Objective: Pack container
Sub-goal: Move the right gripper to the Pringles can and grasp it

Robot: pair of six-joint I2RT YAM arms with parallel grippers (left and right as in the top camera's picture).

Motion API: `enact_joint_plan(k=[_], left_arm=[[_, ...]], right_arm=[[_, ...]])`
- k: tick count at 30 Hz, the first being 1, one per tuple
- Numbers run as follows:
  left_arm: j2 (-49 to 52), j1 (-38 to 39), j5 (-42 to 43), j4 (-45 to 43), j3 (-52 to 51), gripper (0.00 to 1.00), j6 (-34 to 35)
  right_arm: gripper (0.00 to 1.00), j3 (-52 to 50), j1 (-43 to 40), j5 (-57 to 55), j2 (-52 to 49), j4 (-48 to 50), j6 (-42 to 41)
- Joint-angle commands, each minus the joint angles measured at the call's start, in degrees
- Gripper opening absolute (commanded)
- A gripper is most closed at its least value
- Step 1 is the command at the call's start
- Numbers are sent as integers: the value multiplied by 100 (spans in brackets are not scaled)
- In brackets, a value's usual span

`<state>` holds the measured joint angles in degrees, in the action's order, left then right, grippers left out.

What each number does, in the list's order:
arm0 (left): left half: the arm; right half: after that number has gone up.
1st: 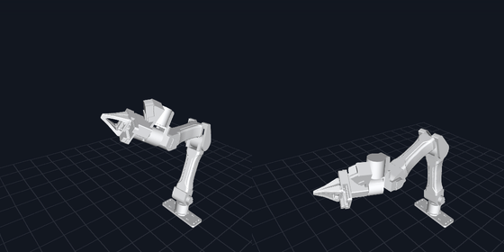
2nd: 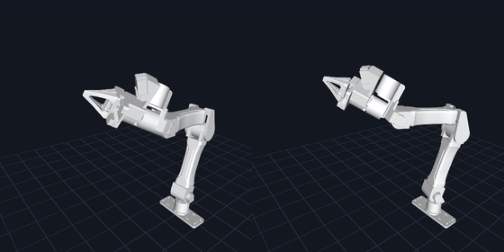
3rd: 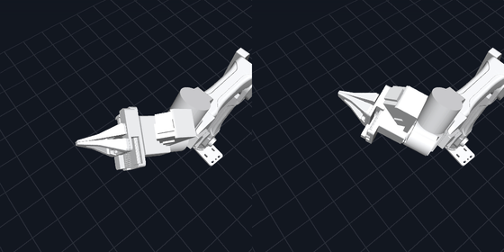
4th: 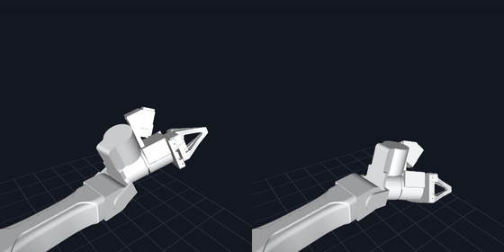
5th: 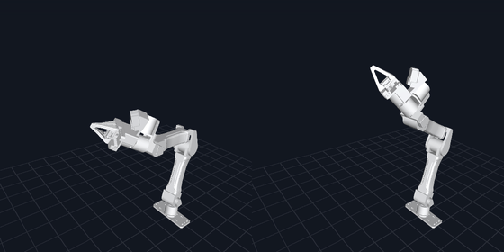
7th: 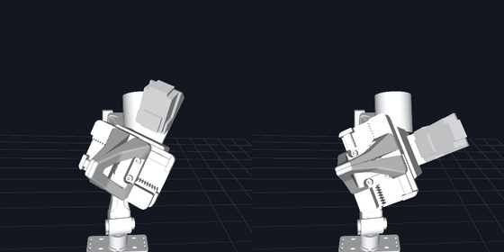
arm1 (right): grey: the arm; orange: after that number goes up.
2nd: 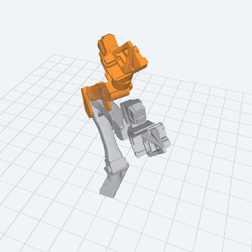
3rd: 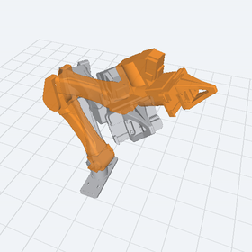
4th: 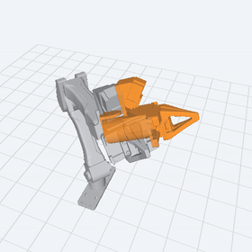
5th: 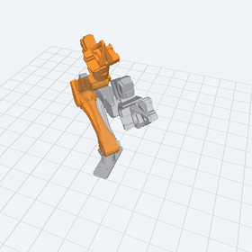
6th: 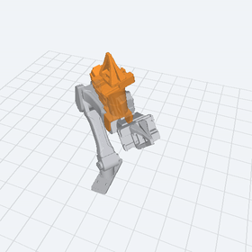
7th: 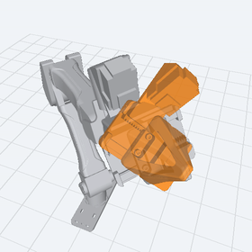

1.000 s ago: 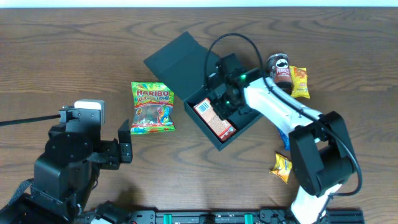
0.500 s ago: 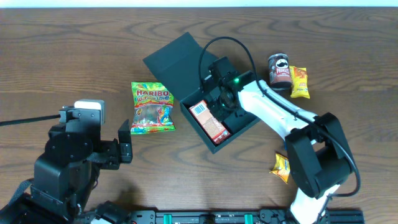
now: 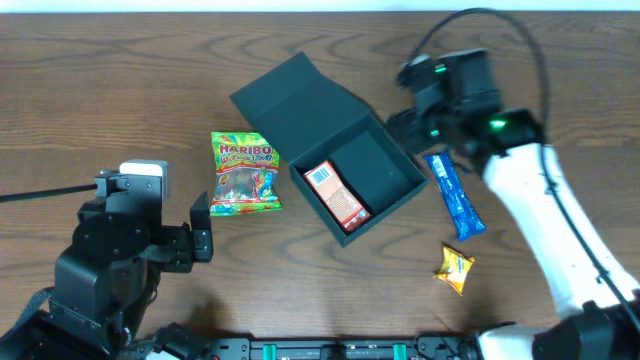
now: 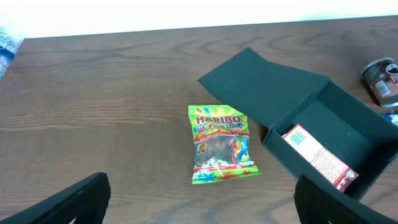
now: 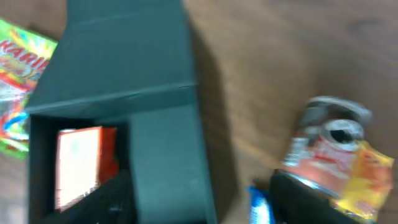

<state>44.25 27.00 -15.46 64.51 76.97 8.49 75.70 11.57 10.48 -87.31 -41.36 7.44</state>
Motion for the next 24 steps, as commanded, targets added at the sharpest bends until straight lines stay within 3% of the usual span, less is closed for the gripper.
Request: enact_joint_plan(k=[1,4,7,17,24], left_arm=[[-2,-37,-103,4,76,95,-101],[-2,-37,-103,4,76,95,-101],[-2,-37,-103,4,76,95,-101],[-2,-37,-103,4,76,95,-101],[-2,-37,-103,4,76,96,-101]], right_arm=[[85,35,-673,297,-203,-2,-15],[85,35,-1093,328,-444,120,-15],[99,37,-1211,201,-645,291,-13],[97,37,-1329,-686,-1661,890,-1493],[98,37,-1399,-767,-1893,1335,-1814]])
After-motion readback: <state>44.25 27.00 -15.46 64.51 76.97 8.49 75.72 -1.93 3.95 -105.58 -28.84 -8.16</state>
